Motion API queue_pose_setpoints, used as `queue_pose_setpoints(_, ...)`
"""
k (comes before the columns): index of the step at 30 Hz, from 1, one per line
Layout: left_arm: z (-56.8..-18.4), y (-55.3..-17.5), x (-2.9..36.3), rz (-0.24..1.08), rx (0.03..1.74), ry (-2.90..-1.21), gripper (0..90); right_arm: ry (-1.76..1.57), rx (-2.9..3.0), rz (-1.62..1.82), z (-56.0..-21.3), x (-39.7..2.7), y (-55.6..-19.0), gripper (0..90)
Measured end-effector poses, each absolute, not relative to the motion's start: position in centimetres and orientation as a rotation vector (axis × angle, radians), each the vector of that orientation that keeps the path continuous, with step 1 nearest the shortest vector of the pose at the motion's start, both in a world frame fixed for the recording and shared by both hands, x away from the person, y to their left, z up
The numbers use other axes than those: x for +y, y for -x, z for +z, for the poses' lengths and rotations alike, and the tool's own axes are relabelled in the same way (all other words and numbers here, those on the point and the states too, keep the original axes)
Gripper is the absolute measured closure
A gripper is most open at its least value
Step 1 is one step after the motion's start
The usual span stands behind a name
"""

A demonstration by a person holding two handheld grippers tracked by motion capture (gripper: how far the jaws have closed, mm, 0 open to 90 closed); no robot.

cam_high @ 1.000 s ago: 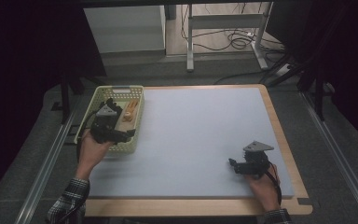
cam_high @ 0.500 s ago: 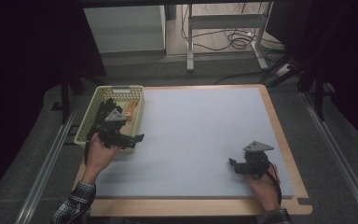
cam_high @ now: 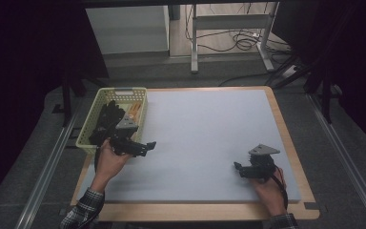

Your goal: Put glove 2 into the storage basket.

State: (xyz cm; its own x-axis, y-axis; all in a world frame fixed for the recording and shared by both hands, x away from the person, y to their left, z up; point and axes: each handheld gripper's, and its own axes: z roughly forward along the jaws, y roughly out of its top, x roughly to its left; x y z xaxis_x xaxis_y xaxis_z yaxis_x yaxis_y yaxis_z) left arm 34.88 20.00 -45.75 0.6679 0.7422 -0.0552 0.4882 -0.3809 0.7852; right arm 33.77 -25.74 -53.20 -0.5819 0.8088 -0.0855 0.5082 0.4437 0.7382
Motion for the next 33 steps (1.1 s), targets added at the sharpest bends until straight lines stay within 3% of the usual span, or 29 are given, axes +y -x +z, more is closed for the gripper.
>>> queue_pose_setpoints(33, -47.6, -31.5, 14.6, 0.314, 0.795, -2.051, 2.1, -1.104, 2.271, 0.946, -53.2, -25.7, -33.7, 18.9)
